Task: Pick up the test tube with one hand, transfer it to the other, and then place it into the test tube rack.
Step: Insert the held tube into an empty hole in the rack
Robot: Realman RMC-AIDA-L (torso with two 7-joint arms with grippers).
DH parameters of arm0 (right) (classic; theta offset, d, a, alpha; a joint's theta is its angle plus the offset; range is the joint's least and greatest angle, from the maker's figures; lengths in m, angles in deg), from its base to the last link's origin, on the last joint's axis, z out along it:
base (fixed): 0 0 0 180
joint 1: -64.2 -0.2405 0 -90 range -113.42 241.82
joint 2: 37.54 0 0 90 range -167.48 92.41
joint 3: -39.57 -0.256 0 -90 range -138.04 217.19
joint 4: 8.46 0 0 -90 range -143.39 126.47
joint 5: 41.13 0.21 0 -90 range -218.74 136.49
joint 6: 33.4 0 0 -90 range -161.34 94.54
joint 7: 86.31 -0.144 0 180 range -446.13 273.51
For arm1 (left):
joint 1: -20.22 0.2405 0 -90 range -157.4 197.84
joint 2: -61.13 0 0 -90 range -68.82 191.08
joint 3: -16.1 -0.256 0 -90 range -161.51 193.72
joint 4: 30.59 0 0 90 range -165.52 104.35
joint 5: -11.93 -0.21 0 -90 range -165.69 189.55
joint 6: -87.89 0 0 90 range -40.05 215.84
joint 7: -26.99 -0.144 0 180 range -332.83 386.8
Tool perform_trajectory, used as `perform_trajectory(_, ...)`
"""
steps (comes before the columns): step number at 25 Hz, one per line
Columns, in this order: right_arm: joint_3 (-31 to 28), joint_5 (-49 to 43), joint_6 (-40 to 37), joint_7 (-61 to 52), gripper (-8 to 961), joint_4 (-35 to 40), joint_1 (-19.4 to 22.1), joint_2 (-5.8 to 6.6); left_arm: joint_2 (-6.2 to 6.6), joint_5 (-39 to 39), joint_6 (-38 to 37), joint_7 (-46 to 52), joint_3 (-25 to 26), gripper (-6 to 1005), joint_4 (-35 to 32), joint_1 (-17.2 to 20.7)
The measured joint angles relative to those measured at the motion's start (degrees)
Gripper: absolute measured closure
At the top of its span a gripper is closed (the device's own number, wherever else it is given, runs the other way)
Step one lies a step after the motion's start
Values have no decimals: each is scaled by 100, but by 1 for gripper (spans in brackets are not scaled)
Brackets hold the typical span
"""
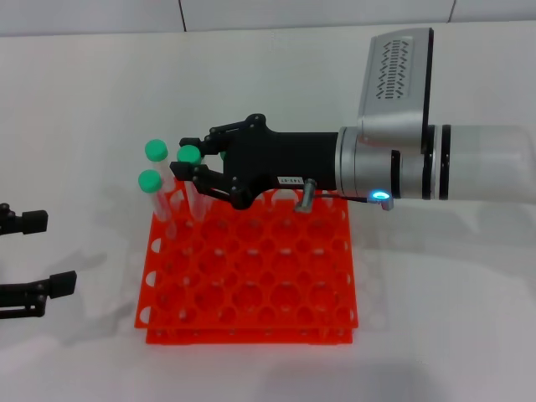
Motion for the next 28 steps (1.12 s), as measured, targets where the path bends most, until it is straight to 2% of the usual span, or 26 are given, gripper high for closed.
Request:
perform_trajectory(15, 47, -130, 17, -202, 527, 0, -62, 26, 20, 0, 6, -17, 1, 106, 0, 0)
perform_trajectory(20, 32, -125, 14, -213, 325, 46, -61, 35, 25, 1, 8, -67, 18, 106, 6, 1)
perform_trajectory(26, -77, -224, -185, -444, 220, 296, 17, 149, 32, 1, 9, -87, 30, 106, 9, 9)
perform_trajectory(28, -294, -541, -377, -664, 221, 435, 119, 207, 42, 1, 9, -87, 33, 106, 9, 6)
